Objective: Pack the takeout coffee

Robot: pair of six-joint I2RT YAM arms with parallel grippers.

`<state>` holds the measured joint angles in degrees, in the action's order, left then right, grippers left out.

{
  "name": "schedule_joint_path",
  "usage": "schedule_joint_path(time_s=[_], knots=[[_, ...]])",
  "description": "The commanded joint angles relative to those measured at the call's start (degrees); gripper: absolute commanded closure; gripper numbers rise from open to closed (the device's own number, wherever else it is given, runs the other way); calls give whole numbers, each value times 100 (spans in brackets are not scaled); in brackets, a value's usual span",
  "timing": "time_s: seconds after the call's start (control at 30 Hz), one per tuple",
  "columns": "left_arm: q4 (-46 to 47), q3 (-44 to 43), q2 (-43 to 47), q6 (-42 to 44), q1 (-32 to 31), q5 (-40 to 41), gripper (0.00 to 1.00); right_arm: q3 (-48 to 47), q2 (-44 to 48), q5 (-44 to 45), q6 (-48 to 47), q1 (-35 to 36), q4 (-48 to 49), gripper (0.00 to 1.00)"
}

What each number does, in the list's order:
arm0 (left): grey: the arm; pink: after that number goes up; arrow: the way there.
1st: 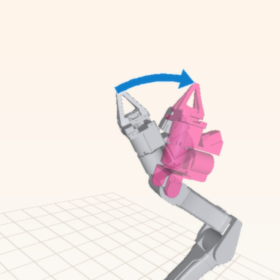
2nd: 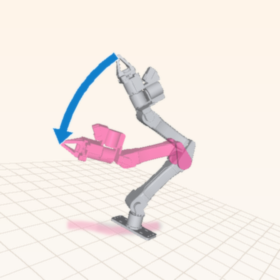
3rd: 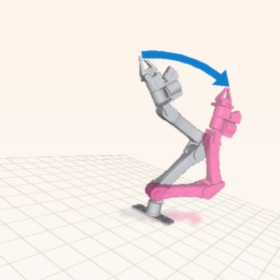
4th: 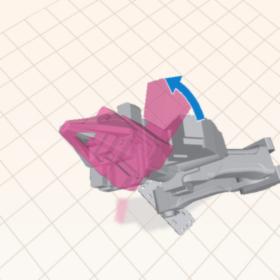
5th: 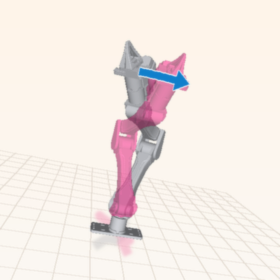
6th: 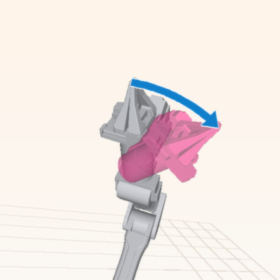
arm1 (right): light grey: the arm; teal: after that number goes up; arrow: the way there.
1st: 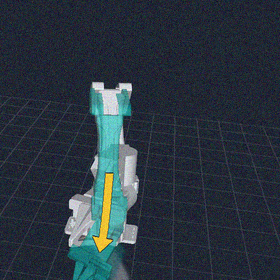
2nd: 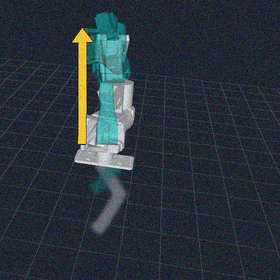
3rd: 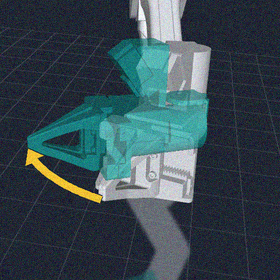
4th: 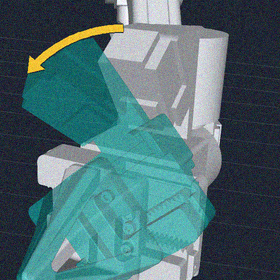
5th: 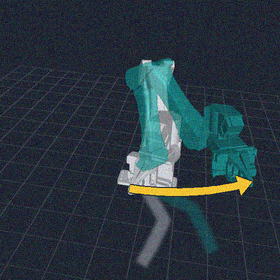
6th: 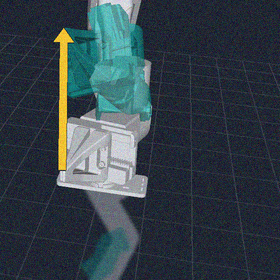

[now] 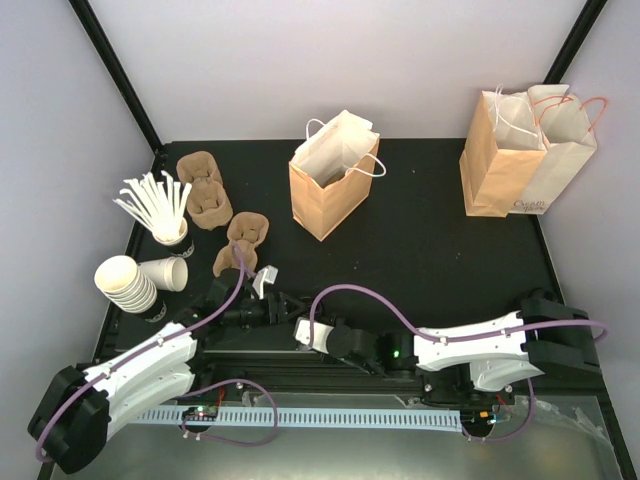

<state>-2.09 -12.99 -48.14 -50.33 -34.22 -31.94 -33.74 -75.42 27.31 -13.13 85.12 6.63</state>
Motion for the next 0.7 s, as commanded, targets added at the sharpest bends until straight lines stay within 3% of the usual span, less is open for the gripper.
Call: schedule_joint_path(time_s=[0.0,0.3,0.57,0.67], knots=[[-1066,133,-242,119,-109,243,43,-183,-359,152,-24,-31,-274,75],[-1066,73,-417,167,-156,262,43,-314,-642,137,-28,-31,-797,74],[-1076,-72,-663,268,-174,271,43,-642,-891,171,568,28,-1505,73],[-1122,-129,-780,349,-176,260,43,-849,-1157,497,944,48,-1750,77]])
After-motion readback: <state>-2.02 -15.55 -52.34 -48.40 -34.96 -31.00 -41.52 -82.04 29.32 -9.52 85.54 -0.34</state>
